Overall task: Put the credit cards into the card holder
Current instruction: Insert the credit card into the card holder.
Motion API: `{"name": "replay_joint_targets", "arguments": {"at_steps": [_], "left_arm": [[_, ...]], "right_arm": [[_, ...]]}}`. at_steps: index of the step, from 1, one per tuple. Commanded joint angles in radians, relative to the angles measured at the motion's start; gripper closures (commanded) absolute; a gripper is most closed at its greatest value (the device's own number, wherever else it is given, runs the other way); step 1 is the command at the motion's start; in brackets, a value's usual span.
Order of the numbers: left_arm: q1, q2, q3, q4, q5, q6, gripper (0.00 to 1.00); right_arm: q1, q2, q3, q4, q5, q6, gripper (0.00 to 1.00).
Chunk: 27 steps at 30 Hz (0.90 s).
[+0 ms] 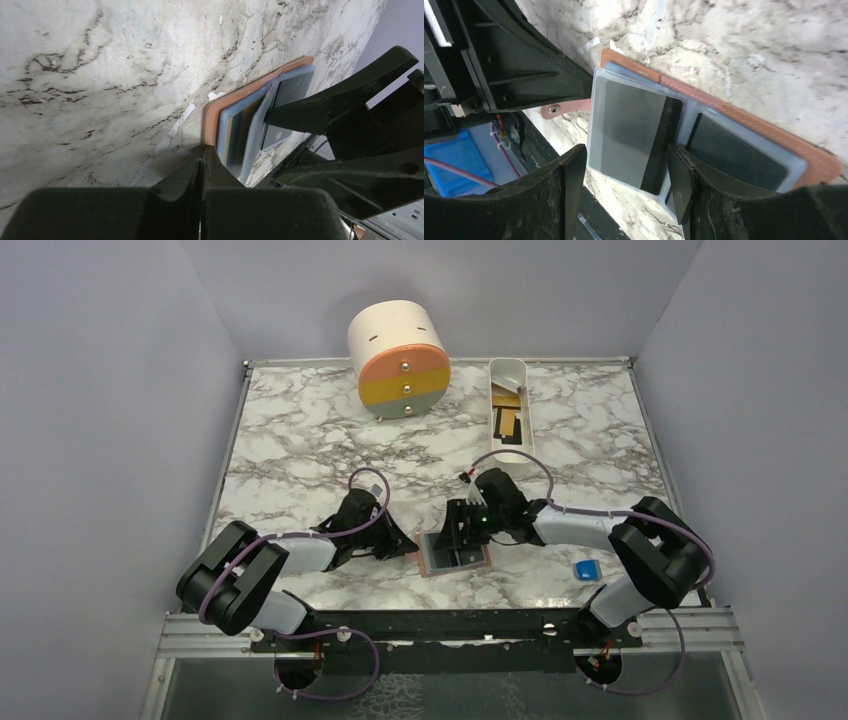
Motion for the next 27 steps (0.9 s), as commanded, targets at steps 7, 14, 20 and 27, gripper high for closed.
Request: {"name": "replay_joint_targets", "arguments": {"at_steps": [7, 14, 20, 27], "left_arm": [[-0.012, 0.018, -0.026, -0.087, -0.068, 0.024, 1.00], [-0.012, 0.017, -0.026, -0.087, -0.067, 0.027, 1.00], [-0.012, 0.008, -0.027, -0.086, -0.067, 0.027, 1.00], [-0.012, 0.007, -0.015, -0.090, -0.065, 0.026, 1.00]], "right_arm": [[0.059, -0.023, -0.038, -0.015, 0.036, 0.052, 0.42], [0.059, -0.087, 0.009, -0.125, 0.127, 0.034, 0.40], [0.072, -0.072, -0.003, -0.115, 0.134, 0.060, 0.37], [0.108, -0.010, 0.018, -0.087, 0.128, 0.079, 0.39]]}}
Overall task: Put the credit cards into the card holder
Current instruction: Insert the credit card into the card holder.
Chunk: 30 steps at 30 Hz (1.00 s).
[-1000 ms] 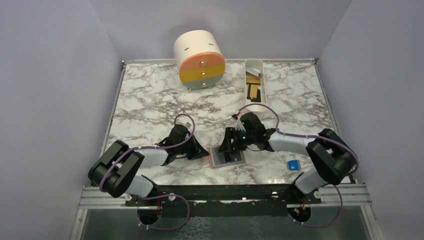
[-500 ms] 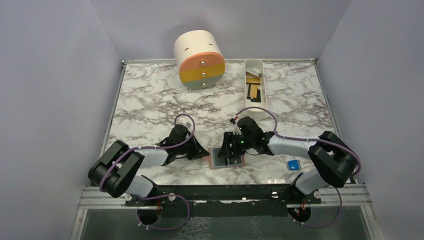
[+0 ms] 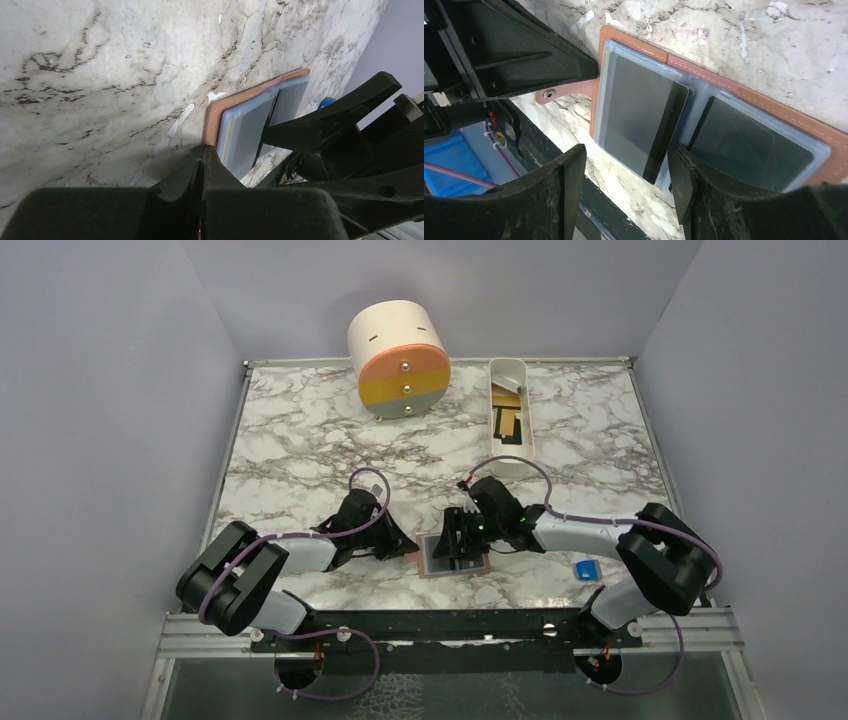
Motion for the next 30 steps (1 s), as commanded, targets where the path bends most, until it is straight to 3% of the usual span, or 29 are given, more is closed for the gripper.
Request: {"name": "replay_joint_targets", "arguments": {"at_steps": [1, 10, 20, 22, 24, 30], "left_arm": [[-0.007, 0.008, -0.013, -0.092, -0.056, 0.028, 1.00], [-0.009, 0.016, 0.004, -0.104, -0.056, 0.038, 1.00], [-0.008, 0.014, 0.014, -0.118, -0.057, 0.036, 1.00], [-0.007, 0.006, 0.028, -0.140, -0.058, 0.047, 1.00], [-0.007, -0.014, 0.052, -0.181, -0.067, 0.070, 0.95], [-0.005, -0.085, 0.152, -0.357, -0.117, 0.198, 0.69]], "right_arm": [[0.023, 0.045, 0.036, -0.006, 0.031, 0.010, 0.40], [0.053, 0.057, 0.059, 0.026, 0.017, 0.017, 0.56], [0.054, 0.046, 0.094, -0.066, 0.080, -0.009, 0.58], [0.054, 0.028, 0.113, -0.117, 0.114, -0.033, 0.49], [0.054, 0.006, 0.124, -0.162, 0.150, -0.054, 0.44], [0.054, -0.080, 0.111, -0.255, 0.233, -0.082, 0.34]]}}
